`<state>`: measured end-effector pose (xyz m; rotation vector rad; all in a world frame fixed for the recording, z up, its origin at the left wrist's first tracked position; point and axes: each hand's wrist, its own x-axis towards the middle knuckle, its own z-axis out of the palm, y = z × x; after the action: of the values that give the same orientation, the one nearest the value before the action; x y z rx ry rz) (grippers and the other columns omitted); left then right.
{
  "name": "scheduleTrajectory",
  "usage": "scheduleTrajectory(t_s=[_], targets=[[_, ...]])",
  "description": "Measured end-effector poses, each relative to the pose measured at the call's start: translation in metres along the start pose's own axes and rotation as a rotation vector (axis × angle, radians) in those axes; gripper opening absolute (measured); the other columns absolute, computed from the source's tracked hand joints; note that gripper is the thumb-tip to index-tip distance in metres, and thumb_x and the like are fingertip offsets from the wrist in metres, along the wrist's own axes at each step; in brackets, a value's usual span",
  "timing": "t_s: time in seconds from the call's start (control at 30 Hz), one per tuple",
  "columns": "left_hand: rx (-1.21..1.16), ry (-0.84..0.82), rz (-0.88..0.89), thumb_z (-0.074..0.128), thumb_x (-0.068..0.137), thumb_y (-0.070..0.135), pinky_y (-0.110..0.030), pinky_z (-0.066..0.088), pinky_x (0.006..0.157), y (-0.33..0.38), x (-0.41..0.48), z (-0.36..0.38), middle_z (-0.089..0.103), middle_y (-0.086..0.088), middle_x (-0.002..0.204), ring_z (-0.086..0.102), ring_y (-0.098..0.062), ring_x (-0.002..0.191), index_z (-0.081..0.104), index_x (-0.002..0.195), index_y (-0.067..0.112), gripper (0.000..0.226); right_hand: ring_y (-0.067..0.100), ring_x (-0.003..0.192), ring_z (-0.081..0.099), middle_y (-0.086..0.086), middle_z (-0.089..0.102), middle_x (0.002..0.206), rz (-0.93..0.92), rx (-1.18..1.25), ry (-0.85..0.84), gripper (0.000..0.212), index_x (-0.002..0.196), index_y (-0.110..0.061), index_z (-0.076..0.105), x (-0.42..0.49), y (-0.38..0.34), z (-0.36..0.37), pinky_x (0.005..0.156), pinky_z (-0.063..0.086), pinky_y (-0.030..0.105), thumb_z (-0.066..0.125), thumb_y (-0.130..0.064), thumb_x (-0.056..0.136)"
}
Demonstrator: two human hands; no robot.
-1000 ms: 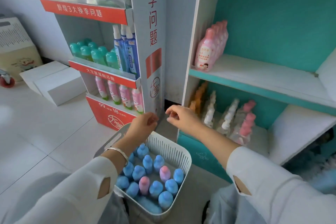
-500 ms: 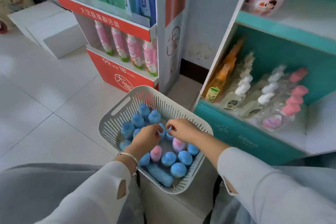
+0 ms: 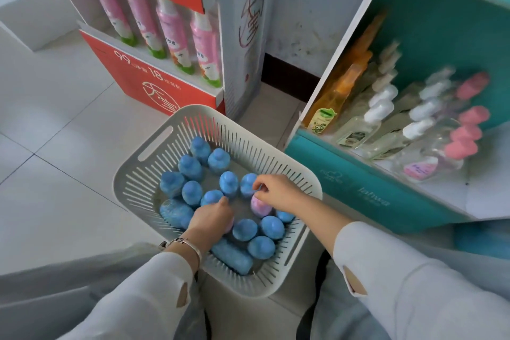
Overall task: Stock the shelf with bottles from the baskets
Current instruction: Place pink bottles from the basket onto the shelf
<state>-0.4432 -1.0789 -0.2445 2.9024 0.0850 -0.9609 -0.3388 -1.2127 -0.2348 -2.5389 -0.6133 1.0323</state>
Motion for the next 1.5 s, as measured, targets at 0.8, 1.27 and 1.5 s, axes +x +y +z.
scheduleTrajectory(t_s=[0.8, 1.27, 1.5], targets=[[-0.308, 0.467, 0.143, 0.044, 0.073, 0.029, -0.034, 0.048, 0.073, -0.014, -0.104, -0.185, 0.065, -0.011, 0.090, 0.058, -0.029, 0.083, 0.066, 0.092, 0.007, 0.037, 0.022, 0.112, 0.056, 0.008, 0.058, 0.124, -0.145, 0.187, 0.200, 0.044, 0.134, -0.016, 0.049, -0.107, -0.064, -0.082, 0.095, 0.043, 0.028, 0.057, -0.013, 0.091], [-0.275, 0.852, 0.337, 0.055, 0.089, 0.023, -0.020, 0.035, 0.060, 0.099, -0.173, -0.289, 0.053, -0.002, 0.091, 0.048, -0.015, 0.081, 0.064, 0.101, 0.010, 0.020, 0.013, 0.103, 0.057, -0.002, 0.060, 0.110, -0.393, 0.630, 0.329, 0.051, 0.116, -0.031, 0.050, -0.213, -0.054, -0.165, 0.084, 0.048, 0.022, 0.075, -0.013, 0.076], [-0.838, 0.870, 0.435, 0.054, 0.093, 0.024, -0.027, 0.050, 0.083, 0.144, -0.184, -0.305, 0.056, 0.003, 0.096, 0.057, -0.014, 0.087, 0.055, 0.122, 0.020, 0.029, 0.022, 0.113, 0.059, 0.001, 0.061, 0.119, -0.501, 1.112, 0.530, 0.063, 0.130, -0.027, 0.047, -0.234, -0.038, -0.183, 0.093, 0.053, 0.046, 0.076, -0.022, 0.074]])
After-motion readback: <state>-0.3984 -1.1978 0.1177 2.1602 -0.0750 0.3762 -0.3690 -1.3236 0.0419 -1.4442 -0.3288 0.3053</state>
